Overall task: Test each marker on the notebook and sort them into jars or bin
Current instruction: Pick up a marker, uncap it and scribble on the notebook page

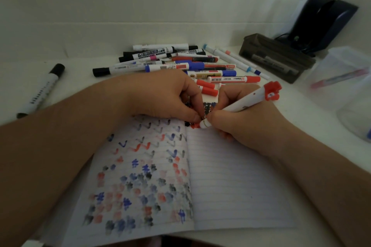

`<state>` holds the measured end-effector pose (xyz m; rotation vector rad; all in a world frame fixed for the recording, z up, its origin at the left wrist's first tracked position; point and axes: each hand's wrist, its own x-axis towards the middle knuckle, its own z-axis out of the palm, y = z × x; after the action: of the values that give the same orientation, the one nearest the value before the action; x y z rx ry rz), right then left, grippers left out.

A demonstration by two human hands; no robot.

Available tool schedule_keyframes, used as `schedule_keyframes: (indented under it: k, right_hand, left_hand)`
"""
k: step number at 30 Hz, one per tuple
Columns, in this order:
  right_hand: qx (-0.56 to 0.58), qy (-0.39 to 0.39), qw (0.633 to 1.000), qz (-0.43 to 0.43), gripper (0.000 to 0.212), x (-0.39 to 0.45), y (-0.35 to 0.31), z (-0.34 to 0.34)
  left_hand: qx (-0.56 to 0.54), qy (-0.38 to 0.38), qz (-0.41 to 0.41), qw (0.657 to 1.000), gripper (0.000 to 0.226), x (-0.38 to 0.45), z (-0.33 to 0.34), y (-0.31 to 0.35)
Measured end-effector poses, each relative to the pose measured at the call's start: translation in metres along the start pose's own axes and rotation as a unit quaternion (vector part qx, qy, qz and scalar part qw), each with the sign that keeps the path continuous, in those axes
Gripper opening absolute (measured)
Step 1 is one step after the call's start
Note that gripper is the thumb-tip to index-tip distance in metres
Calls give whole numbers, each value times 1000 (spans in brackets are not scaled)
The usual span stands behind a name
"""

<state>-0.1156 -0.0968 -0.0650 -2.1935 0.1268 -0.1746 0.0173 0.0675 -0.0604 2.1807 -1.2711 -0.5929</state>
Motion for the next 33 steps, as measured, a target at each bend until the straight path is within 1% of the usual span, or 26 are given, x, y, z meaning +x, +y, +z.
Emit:
schedule_keyframes:
  k: [5, 10, 16, 21, 23, 25, 26, 27, 28, 29, 30, 31, 32, 33]
  right_hand:
    - [35, 4, 999, 12, 15, 0, 1, -3]
    - [5, -2, 1000, -6, 20, 0, 0, -1]
    - [39, 4, 999, 19, 16, 0, 0, -3]
    - [25, 5, 1000, 9, 16, 0, 2, -1]
    - [17, -5, 1000, 7, 16, 1, 2, -1]
    - [35, -15, 999, 16, 17, 2, 1, -2]
    - [72, -17, 997, 25, 20, 2, 0, -3]
    - [143, -17, 989, 37, 24, 3, 1, -5]
    - [248, -15, 967, 54, 25, 4, 1, -9]
    - [357, -11, 931, 71, 20, 6, 2, -14]
    - [441, 0, 893, 84, 18, 7, 4, -19]
    - [488, 14, 867, 94, 19, 10, 7, -24]
    - [504, 25, 857, 109, 19, 11, 9, -27]
    - [500, 29, 857, 122, 15, 12, 11, -28]
  left_hand:
    - [3, -8, -3, 1000, 12, -2, -1, 2]
    - [4, -6, -2, 1000, 12, -2, -1, 2]
    - [1, -9, 0, 1000, 12, -3, -1, 4]
    - [3, -7, -1, 1000, 12, -3, -2, 4]
    - [5, -10, -2, 1000, 12, -3, -2, 4]
    - [6, -12, -4, 1000, 12, -3, -2, 4]
    - [4, -12, -7, 1000, 11, -4, -2, 5]
    - [1, -14, -12, 1000, 10, -4, -2, 5]
    - [-3, -13, -18, 1000, 10, -4, -3, 4]
    - [-10, -11, -24, 1000, 12, -4, -3, 3]
    - [-23, -7, -29, 999, 17, -4, -3, 2]
    - [-40, -1, -34, 999, 24, -4, -3, 0]
    - [-54, 5, -37, 998, 29, -5, -3, -1]
    - [-61, 13, -39, 997, 33, -4, -2, -2]
